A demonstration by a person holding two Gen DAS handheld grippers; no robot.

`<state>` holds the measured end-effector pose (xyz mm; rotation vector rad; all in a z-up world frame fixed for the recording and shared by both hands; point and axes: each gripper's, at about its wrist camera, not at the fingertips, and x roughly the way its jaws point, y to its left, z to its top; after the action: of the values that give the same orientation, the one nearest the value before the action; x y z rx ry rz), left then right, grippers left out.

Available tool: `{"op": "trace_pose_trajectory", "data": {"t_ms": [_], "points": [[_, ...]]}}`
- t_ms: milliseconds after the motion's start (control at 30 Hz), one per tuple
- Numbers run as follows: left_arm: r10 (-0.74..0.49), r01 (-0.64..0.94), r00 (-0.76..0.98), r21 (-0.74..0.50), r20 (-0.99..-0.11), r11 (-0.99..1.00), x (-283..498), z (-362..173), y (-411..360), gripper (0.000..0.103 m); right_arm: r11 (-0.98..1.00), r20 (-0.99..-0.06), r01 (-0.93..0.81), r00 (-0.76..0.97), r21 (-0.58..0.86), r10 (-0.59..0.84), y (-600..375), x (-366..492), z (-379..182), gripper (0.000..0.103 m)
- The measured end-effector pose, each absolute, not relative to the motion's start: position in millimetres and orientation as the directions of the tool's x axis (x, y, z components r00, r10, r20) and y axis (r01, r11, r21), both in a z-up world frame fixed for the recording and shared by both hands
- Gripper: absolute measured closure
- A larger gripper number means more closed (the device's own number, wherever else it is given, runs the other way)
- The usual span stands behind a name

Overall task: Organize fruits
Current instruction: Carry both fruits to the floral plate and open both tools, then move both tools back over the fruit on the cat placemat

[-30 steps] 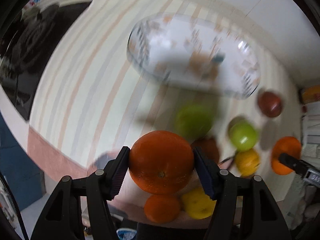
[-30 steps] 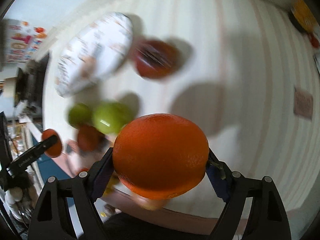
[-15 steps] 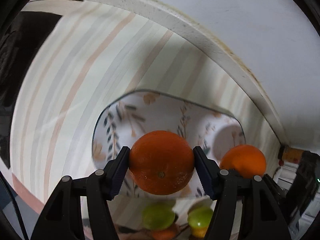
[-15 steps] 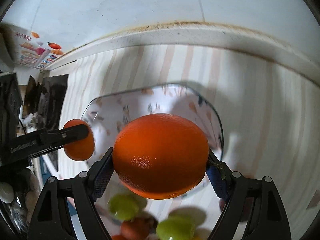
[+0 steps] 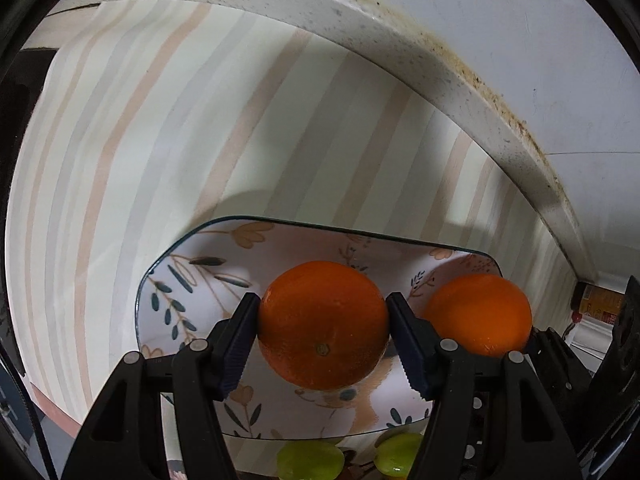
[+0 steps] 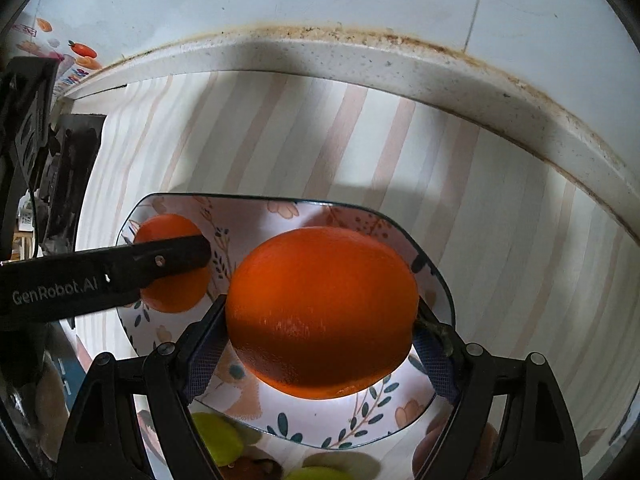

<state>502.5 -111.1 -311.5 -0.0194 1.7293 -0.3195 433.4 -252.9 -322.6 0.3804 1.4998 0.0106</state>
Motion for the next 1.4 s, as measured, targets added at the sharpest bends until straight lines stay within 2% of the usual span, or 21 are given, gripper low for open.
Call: {"op": "trace_pose_trajectory", "data": {"t_ms": [133, 267, 300, 333, 367, 400, 600, 1000, 1400], "points": [[-0.206, 0.164, -0.191, -0.238, -0.96, 0.957, 503.9, -308.4, -118.0, 0.041, 0.931, -0.958, 0.228, 0.104, 0.286, 0.269, -258.0, 435.4, -310.2, 0.008], [-0.194, 0.155, -0.182, -0.223, -0.964, 0.962, 506.1, -305.5, -114.8, 0.04, 0.937, -0.963, 0.224, 0.104, 0.266, 0.249, -263.1, 433.6, -298.4, 0.008], [-0.197, 0.151, -0.18, -0.225, -0.964, 0.963, 506.3, -305.0, -113.0, 0.035, 0.938, -0.964, 0.226, 0.1, 0.262, 0.245, -265.4, 432.1, -296.4, 0.008], [-0.202, 0.15, -0.168, -0.228, -0.965, 0.962, 505.8, -302.2, -111.4, 0.024, 0.938, -0.966, 0.23, 0.099, 0.258, 0.241, -267.3, 430.7, -294.5, 0.008], [-0.209, 0.146, -0.156, -0.232, -0.965, 0.962, 505.6, -299.5, -110.9, 0.006, 0.94, -0.968, 0.237, 0.096, 0.247, 0.231, -267.6, 430.2, -293.1, 0.008], [-0.21, 0.145, -0.14, -0.23, -0.968, 0.962, 505.1, -295.4, -109.5, 0.005, 0.94, -0.97, 0.241, 0.096, 0.24, 0.223, -266.7, 430.4, -292.0, 0.008], [-0.18, 0.171, -0.038, -0.184, -0.983, 0.968, 498.1, -260.7, -101.0, 0.004, 0.942, -0.979, 0.272, 0.108, 0.197, 0.174, -270.9, 414.3, -276.0, 0.008], [0.001, 0.24, 0.245, 0.062, -0.97, 0.969, 418.9, -204.1, -73.2, 0.005, 0.951, -0.984, 0.292, 0.17, 0.098, 0.05, -261.9, 355.2, -234.5, 0.008], [-0.007, 0.236, 0.338, 0.078, -0.941, 0.969, 347.8, -156.5, -49.9, 0.005, 0.961, -0.96, 0.255, 0.277, 0.106, 0.032, -243.4, 286.4, -173.5, 0.008]]}}
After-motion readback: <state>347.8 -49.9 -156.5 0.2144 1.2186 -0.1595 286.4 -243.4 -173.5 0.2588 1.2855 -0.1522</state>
